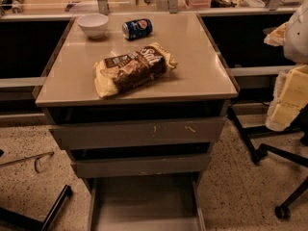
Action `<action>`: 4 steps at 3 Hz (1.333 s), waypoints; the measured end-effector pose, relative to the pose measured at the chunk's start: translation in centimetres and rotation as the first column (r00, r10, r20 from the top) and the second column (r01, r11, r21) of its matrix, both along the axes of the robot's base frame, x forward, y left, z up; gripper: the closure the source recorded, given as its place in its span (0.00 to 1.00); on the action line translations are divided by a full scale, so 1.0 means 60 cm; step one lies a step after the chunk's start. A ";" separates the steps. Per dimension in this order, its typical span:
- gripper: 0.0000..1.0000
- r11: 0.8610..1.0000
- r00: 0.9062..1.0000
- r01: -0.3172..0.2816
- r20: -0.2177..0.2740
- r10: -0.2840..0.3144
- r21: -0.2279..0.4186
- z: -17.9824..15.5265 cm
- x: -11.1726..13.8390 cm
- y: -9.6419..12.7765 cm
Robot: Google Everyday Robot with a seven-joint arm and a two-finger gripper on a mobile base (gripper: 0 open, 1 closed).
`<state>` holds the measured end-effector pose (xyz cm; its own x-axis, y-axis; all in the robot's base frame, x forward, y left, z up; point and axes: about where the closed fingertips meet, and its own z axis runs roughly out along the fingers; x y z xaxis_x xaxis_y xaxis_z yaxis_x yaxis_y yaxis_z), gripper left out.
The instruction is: Place brown chip bag into bottom drawer
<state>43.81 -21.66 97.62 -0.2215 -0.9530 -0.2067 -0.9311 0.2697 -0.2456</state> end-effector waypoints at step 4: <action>0.00 0.945 0.989 -0.102 0.133 0.063 0.310 -0.120 0.224 0.111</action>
Offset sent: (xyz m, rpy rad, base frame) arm 0.0623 0.0401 -0.0561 0.2141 -0.0406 0.0978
